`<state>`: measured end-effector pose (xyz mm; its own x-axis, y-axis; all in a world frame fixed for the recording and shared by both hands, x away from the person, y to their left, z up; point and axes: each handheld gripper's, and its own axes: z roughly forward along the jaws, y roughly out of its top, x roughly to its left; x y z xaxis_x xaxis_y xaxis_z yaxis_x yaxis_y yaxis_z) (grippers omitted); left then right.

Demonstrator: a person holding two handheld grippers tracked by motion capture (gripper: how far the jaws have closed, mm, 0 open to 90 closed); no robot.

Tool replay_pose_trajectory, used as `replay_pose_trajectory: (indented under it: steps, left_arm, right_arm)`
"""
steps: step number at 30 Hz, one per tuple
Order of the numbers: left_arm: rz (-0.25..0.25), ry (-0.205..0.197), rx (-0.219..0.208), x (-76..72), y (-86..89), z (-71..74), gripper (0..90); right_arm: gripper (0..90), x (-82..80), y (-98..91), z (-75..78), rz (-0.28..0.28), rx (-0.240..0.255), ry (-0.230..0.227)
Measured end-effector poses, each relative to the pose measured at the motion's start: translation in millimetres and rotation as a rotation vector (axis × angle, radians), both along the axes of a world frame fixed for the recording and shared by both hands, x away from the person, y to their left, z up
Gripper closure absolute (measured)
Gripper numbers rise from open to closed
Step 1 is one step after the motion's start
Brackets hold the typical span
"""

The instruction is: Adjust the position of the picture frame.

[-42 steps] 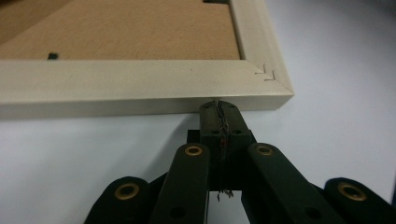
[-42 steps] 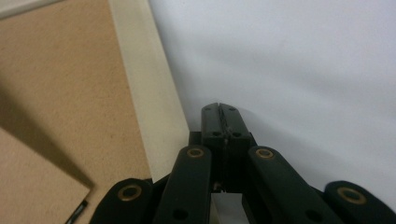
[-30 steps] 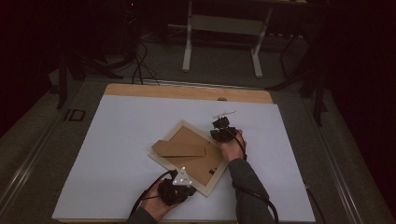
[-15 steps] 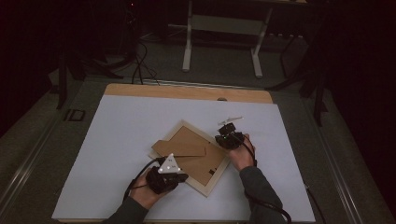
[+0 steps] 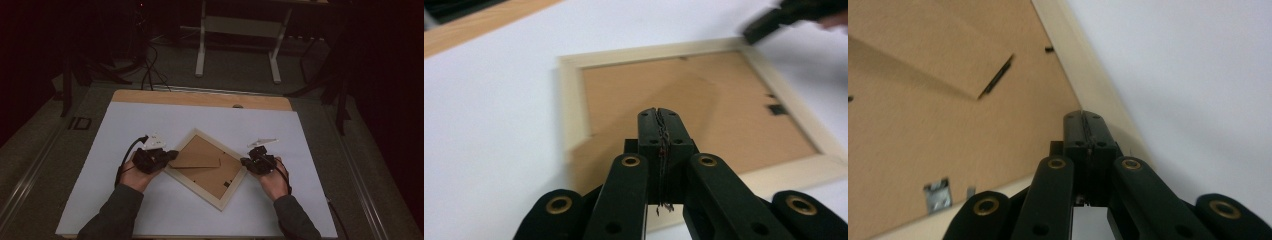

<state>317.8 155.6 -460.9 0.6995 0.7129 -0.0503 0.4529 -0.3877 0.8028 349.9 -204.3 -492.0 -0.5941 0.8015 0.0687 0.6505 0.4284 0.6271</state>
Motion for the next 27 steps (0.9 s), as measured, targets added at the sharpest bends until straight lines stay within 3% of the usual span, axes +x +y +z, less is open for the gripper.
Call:
replay_pose_trajectory:
  steps: [6, 14, 20, 27]
  left_arm:
    - [0.057, 0.038, -0.014, 20.1, 18.5, -5.7, 90.0]
    - [0.082, 0.084, -0.047, 38.3, 28.9, -20.6, 90.0]
    - [0.094, 0.103, -0.033, 45.9, 30.9, -29.0, 90.0]
    - [0.101, 0.147, 0.022, 54.4, 29.7, -42.7, 90.0]
  right_arm:
    - [90.0, -17.1, -8.5, -4.5, 0.008, 0.000, 0.006]
    - [90.0, -34.6, -14.8, -11.5, 0.011, -0.013, 0.022]
    - [90.0, -40.6, -17.2, -19.6, 0.018, -0.030, 0.041]
    - [90.0, -45.4, -15.3, -26.7, 0.026, -0.030, 0.046]
